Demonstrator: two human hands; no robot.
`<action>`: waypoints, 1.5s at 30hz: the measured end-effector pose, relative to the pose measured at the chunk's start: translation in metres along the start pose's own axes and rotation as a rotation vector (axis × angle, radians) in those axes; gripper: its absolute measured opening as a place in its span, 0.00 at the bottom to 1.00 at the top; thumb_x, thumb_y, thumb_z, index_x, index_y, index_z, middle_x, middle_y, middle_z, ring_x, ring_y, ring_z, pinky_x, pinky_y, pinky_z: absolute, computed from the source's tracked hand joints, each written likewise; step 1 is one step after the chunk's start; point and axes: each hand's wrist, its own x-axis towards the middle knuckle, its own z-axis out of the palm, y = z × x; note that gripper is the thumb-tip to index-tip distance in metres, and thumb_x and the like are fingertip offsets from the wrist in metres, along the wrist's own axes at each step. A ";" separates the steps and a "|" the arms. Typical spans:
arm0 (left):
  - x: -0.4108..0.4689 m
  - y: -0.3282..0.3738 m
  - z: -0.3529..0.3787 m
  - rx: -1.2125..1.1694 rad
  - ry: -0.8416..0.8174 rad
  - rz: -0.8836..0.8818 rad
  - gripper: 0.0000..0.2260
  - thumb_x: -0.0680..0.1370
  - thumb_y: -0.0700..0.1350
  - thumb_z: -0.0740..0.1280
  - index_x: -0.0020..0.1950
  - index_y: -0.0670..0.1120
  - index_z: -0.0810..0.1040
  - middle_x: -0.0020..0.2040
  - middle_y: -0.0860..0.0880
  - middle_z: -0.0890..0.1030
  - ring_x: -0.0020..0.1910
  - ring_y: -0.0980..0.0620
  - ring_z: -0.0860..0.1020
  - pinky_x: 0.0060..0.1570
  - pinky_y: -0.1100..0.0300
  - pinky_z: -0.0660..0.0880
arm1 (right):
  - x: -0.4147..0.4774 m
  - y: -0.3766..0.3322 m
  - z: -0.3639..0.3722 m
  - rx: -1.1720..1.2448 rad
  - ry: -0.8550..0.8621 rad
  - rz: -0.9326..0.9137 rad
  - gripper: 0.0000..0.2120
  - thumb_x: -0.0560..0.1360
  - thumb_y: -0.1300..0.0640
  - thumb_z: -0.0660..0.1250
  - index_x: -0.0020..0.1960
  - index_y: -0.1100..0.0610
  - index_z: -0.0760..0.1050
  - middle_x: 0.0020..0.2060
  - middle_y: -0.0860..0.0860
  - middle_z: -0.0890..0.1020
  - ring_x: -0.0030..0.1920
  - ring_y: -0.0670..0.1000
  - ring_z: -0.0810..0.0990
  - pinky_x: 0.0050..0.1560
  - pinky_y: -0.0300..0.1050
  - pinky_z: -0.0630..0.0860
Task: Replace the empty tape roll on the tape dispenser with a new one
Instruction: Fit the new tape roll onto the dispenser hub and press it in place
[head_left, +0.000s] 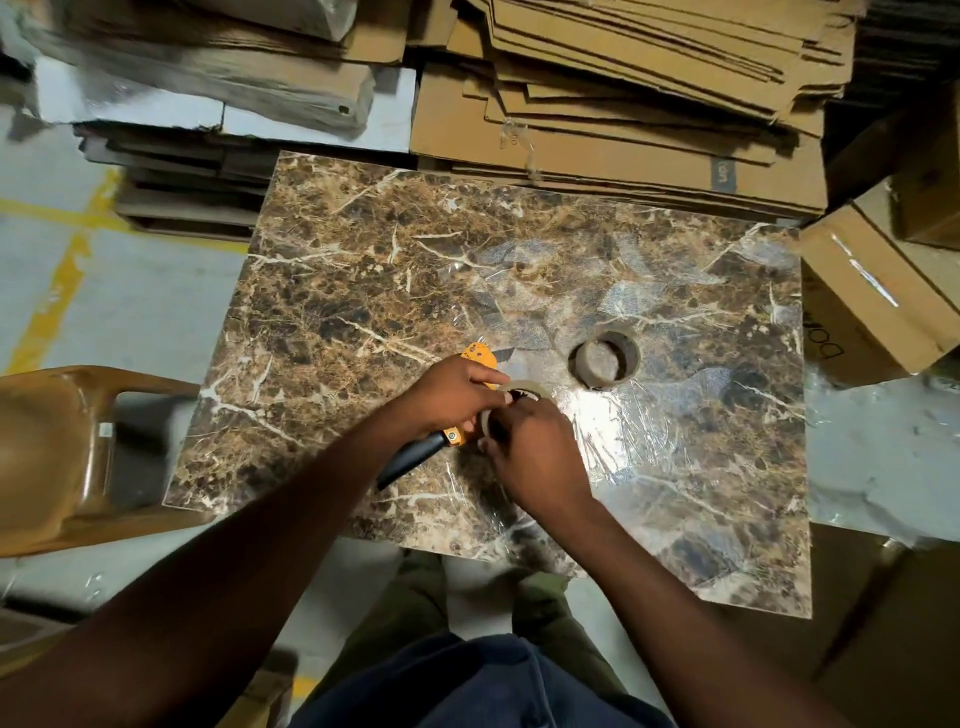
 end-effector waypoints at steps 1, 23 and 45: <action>0.001 0.000 -0.003 0.074 0.007 0.041 0.14 0.81 0.46 0.73 0.66 0.47 0.85 0.52 0.49 0.88 0.34 0.58 0.81 0.38 0.67 0.79 | -0.002 0.002 -0.004 0.047 0.038 0.015 0.11 0.74 0.51 0.73 0.53 0.56 0.83 0.49 0.55 0.83 0.51 0.59 0.78 0.51 0.53 0.75; 0.002 -0.006 0.010 0.129 0.207 -0.099 0.21 0.79 0.52 0.75 0.68 0.43 0.81 0.55 0.43 0.87 0.34 0.46 0.87 0.46 0.51 0.85 | 0.026 0.043 0.013 0.224 0.066 0.477 0.13 0.78 0.52 0.68 0.42 0.63 0.77 0.42 0.62 0.81 0.39 0.63 0.80 0.38 0.45 0.64; 0.007 0.003 0.008 0.494 0.058 -0.029 0.25 0.81 0.34 0.65 0.77 0.53 0.75 0.70 0.43 0.81 0.34 0.46 0.86 0.38 0.52 0.85 | 0.015 0.072 0.035 1.293 -0.186 0.692 0.34 0.73 0.55 0.79 0.75 0.47 0.72 0.61 0.52 0.85 0.57 0.53 0.87 0.52 0.48 0.85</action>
